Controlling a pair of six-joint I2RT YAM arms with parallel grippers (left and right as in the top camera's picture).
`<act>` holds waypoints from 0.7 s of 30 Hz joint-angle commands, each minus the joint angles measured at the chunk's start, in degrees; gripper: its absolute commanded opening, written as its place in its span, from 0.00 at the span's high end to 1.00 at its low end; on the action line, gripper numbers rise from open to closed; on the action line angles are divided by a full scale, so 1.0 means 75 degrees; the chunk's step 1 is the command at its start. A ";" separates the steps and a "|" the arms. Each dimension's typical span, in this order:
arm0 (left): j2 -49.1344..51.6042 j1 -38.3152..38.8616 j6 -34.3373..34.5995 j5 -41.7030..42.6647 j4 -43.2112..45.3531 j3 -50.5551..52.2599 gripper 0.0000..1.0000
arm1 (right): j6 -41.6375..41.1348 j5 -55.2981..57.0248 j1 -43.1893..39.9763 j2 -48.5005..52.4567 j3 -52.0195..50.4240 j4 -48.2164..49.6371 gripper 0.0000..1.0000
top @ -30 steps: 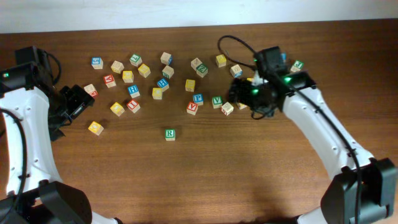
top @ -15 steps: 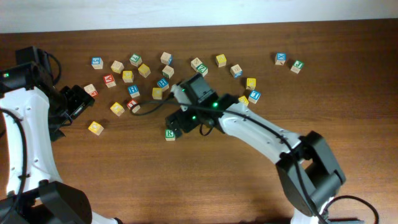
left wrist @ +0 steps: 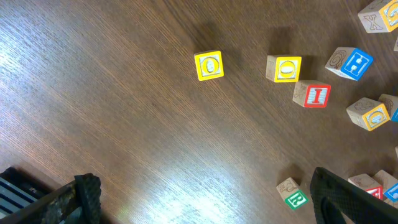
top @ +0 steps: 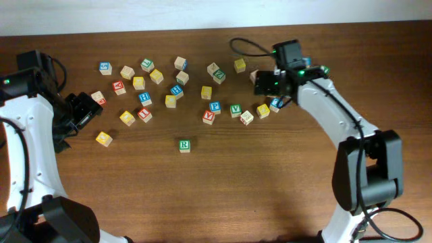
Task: Spell out RSS
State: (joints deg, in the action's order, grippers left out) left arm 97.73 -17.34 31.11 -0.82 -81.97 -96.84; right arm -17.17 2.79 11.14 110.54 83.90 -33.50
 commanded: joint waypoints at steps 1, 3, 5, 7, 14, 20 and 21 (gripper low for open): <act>-0.0047 -0.0006 0.0076 0.0000 0.0003 0.0023 0.01 | -0.0064 -0.1533 -0.0079 -0.0181 0.0114 -0.0117 0.02; -0.0047 -0.0006 0.0076 0.0000 0.0003 0.0023 0.01 | 0.0090 -0.2430 0.0102 -0.0070 0.0114 0.0020 0.02; -0.0047 -0.0006 0.0076 0.0000 0.0003 0.0023 0.01 | 0.0265 -0.2433 0.0577 0.0187 0.0114 0.0525 0.01; -0.0047 -0.0006 0.0076 0.0000 0.0003 0.0023 0.01 | 0.0863 -0.2369 0.1087 0.0414 0.0114 0.1139 0.01; -0.0047 -0.0006 0.0076 0.0003 0.0003 0.0023 0.01 | 0.0769 -0.0507 0.2320 0.1131 0.0114 0.2844 0.01; -0.0047 -0.0003 0.0076 0.0000 0.0000 0.0023 0.01 | 0.0012 -0.0475 0.2661 0.1906 0.0117 0.4843 0.13; -0.0047 -0.0003 0.0076 0.0000 0.0003 0.0023 0.01 | -0.0111 -0.0475 0.2681 0.2014 0.0117 0.5068 0.18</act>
State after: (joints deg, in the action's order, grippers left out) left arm 97.73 -17.34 31.11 -0.82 -81.89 -96.79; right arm -14.68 -1.34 30.59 123.44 84.16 2.13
